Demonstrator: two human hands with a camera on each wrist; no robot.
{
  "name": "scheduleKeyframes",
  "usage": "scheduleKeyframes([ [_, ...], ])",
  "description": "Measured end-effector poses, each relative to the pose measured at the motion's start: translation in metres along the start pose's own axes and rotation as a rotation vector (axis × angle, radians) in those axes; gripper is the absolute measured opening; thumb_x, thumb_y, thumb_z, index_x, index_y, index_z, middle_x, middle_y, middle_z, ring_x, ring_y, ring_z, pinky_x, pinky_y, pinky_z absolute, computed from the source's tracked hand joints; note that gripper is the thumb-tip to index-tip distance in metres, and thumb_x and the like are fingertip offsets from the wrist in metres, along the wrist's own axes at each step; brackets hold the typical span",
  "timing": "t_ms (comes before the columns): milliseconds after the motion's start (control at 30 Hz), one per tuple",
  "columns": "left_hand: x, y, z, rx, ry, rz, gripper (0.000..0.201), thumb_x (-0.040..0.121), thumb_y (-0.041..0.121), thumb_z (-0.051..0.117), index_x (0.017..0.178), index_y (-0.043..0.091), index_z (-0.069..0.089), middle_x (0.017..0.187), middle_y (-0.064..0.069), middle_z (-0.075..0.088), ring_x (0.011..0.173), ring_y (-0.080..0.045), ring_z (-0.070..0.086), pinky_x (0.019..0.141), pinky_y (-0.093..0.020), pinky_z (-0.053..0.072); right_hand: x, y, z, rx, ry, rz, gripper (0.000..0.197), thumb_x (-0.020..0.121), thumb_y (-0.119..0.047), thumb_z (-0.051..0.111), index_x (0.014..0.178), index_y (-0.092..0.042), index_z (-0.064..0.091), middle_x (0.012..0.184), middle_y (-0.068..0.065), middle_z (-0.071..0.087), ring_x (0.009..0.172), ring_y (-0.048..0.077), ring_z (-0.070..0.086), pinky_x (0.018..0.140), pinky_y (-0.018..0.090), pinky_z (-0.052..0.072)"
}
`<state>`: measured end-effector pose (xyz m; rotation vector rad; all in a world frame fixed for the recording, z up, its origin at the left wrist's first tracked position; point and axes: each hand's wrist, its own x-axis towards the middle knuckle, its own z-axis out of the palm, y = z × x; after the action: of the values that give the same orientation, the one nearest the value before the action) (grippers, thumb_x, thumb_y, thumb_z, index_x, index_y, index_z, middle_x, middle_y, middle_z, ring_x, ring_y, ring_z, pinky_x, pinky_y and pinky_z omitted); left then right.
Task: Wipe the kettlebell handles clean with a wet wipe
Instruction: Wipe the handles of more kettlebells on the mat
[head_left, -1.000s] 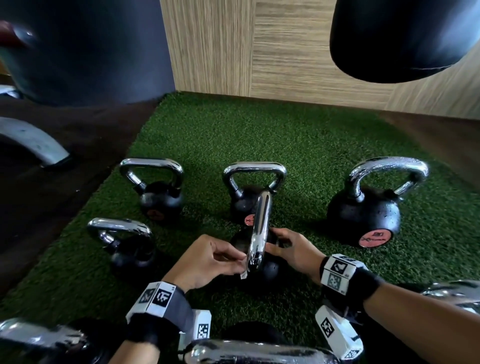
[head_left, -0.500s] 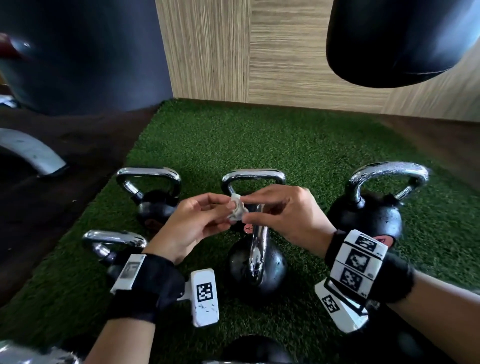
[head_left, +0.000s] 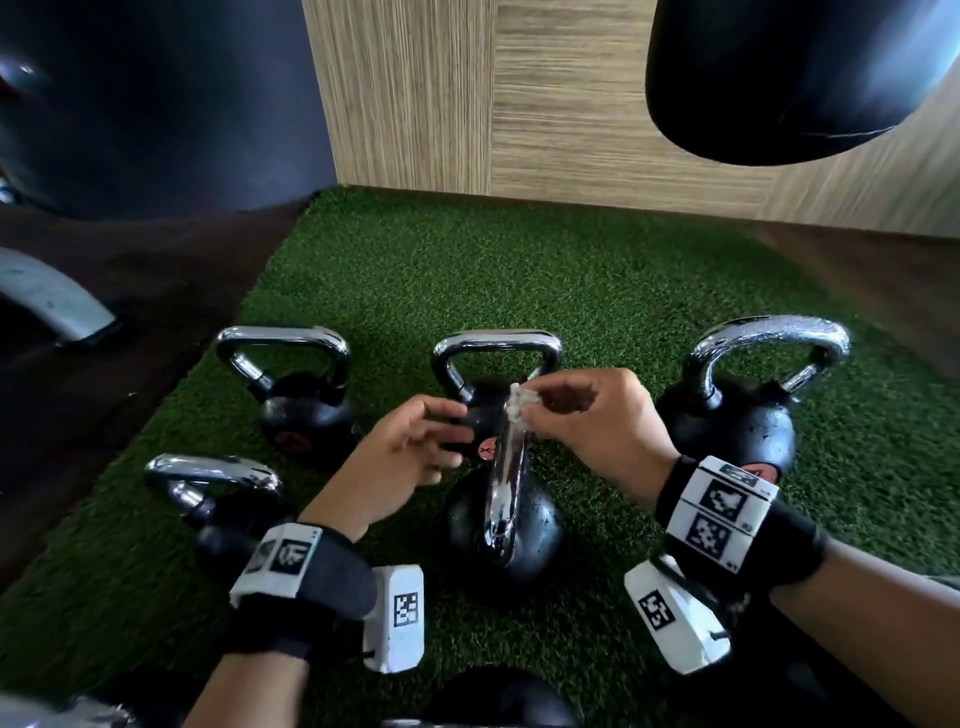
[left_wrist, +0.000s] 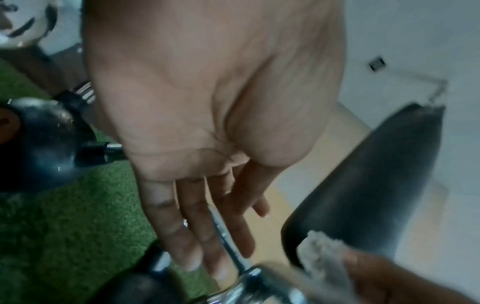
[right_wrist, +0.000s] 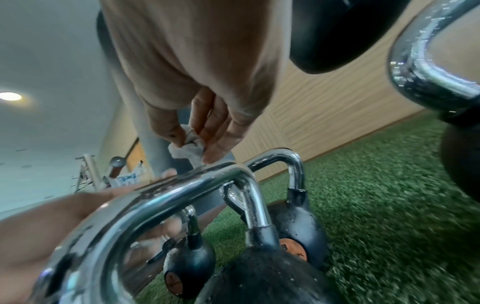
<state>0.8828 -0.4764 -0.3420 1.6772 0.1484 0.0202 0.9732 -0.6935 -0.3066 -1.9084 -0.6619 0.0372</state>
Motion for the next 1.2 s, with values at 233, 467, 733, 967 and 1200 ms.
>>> scheduleKeyframes([
  [233, 0.001, -0.062, 0.018, 0.674, -0.393, 0.107, 0.140, 0.057, 0.036, 0.097, 0.163, 0.033, 0.007, 0.168, 0.016, 0.015, 0.155, -0.004, 0.013, 0.128, -0.038, 0.019, 0.004, 0.057, 0.008, 0.088, 0.013, 0.441, 0.017, 0.078, -0.012, 0.085, 0.094, -0.013, 0.079, 0.086, 0.006, 0.079, 0.080, 0.024, 0.077, 0.080, 0.043, 0.064],
  [467, 0.003, -0.087, 0.041, 0.922, -0.198, 0.106, 0.141, 0.048, 0.080, 0.081, 0.159, 0.039, 0.006, 0.162, 0.018, 0.009, 0.155, -0.012, 0.007, 0.128, -0.042, 0.020, 0.006, 0.084, 0.042, 0.070, 0.106, 0.453, 0.027, 0.075, -0.024, 0.088, 0.101, -0.018, 0.081, 0.089, 0.003, 0.079, 0.084, 0.018, 0.075, 0.086, 0.038, 0.062],
  [733, 0.008, -0.083, 0.044, 0.963, -0.160, 0.073, 0.142, 0.047, 0.085, 0.076, 0.158, 0.035, 0.003, 0.157, 0.019, 0.012, 0.152, -0.016, 0.016, 0.126, -0.040, 0.024, 0.016, 0.076, 0.045, -0.143, 0.075, 0.428, 0.022, 0.080, -0.025, 0.084, 0.099, -0.014, 0.080, 0.091, 0.010, 0.077, 0.082, 0.021, 0.071, 0.084, 0.036, 0.060],
  [967, 0.014, -0.079, 0.044, 0.900, -0.209, 0.086, 0.133, 0.049, 0.074, 0.085, 0.151, 0.043, 0.005, 0.146, 0.024, 0.019, 0.147, -0.010, 0.025, 0.122, -0.029, 0.025, 0.021, 0.074, 0.037, -0.130, 0.132, 0.322, 0.028, 0.077, -0.025, 0.085, 0.104, -0.024, 0.080, 0.084, -0.008, 0.077, 0.078, 0.007, 0.069, 0.075, 0.025, 0.058],
  [1200, 0.020, -0.075, 0.041, 0.888, -0.239, 0.034, 0.129, 0.048, 0.071, 0.087, 0.150, 0.042, 0.013, 0.152, 0.012, 0.031, 0.139, -0.011, 0.040, 0.115, -0.028, 0.035, 0.031, 0.063, 0.032, -0.094, 0.150, 0.182, 0.022, 0.084, -0.011, 0.078, 0.105, -0.018, 0.080, 0.097, 0.004, 0.079, 0.090, 0.019, 0.074, 0.086, 0.040, 0.060],
])
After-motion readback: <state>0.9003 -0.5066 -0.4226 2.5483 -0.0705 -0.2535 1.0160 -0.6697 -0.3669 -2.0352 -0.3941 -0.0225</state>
